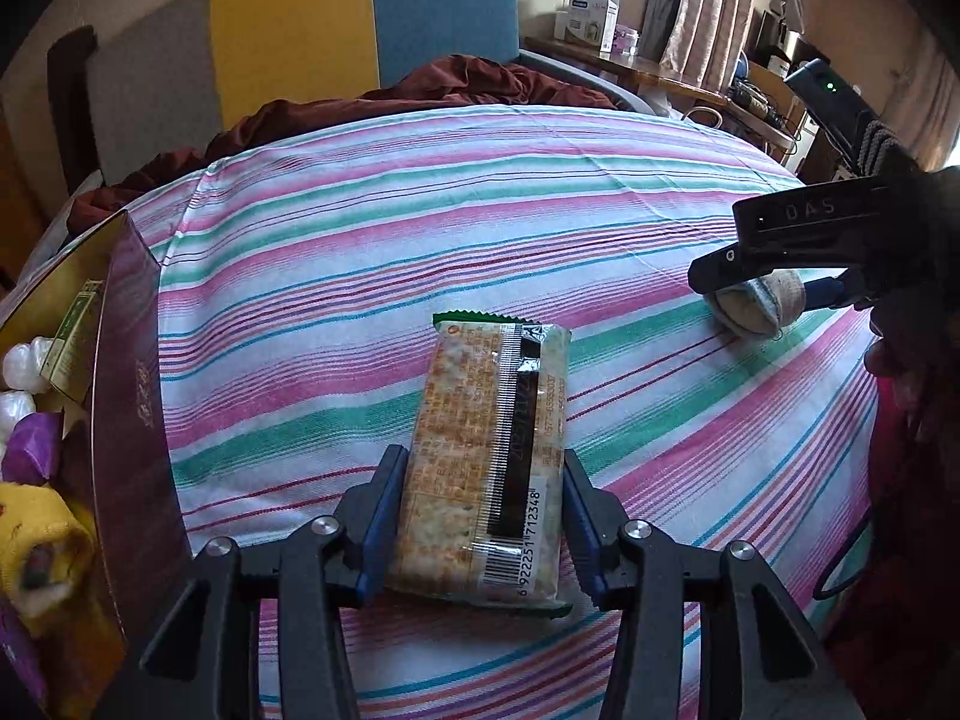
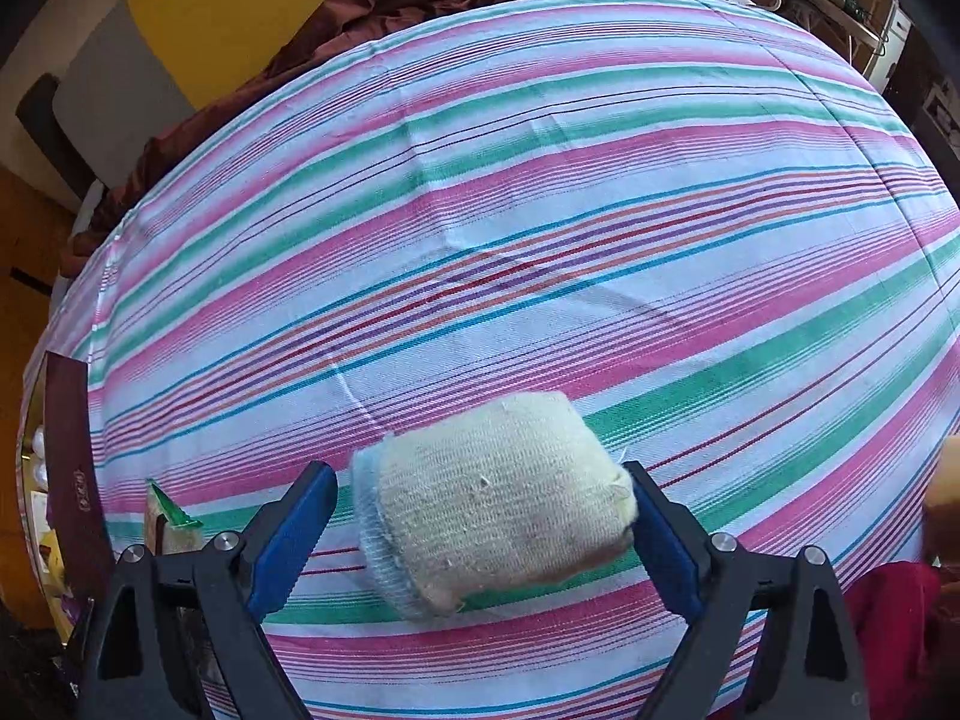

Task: Organize objects
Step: 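Grasp the wrapped cracker bar with the left tool while the right tool grasps the white sock, then carry the cracker bar into the gold tray with the left tool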

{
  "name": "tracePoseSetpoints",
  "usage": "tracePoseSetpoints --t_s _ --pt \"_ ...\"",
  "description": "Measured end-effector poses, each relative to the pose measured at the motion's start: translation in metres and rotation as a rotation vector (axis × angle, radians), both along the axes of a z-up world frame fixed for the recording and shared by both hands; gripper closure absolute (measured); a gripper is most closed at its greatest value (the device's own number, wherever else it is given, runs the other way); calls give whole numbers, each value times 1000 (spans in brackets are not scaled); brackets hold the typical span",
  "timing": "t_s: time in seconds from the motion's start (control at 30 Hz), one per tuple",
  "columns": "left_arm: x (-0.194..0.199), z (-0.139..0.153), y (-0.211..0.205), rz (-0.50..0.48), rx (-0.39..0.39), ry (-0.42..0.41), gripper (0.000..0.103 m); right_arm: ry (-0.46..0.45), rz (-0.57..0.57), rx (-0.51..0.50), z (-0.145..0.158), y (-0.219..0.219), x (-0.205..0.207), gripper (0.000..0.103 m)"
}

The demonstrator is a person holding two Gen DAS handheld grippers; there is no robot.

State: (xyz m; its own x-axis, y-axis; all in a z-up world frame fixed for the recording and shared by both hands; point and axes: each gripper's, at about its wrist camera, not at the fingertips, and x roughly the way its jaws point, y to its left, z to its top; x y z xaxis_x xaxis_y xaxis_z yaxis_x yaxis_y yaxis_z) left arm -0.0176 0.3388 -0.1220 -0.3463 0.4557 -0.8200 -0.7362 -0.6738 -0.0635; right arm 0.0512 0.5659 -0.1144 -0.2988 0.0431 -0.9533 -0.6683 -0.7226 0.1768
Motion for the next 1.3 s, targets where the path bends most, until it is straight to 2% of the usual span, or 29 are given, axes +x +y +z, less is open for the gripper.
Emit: tracePoseSetpoints --t_s 0.07,0.17,0.3,0.5,0.77,0.97,1.2,1.3 --pt "3 1 -1 -3 11 2 53 -15 5 15 -1 0 0 11" --pt "5 1 -6 -16 25 0 51 -43 14 54 -2 -1 -1 20" --pt "6 0 -2 -55 20 -13 42 -86 42 97 -4 -5 -4 22" --pt "1 6 0 -50 26 -48 42 -112 61 123 -6 -7 -5 22" --pt "-7 2 18 -72 -45 34 42 -117 65 129 -7 -8 -5 21" --pt "-3 -1 19 -59 -19 58 43 -126 77 142 -8 -9 -5 21" --pt "7 -3 13 -50 9 113 54 -124 82 150 -8 -6 -5 23" --pt "8 -3 14 -60 4 128 55 -122 87 155 -8 -3 -3 24"
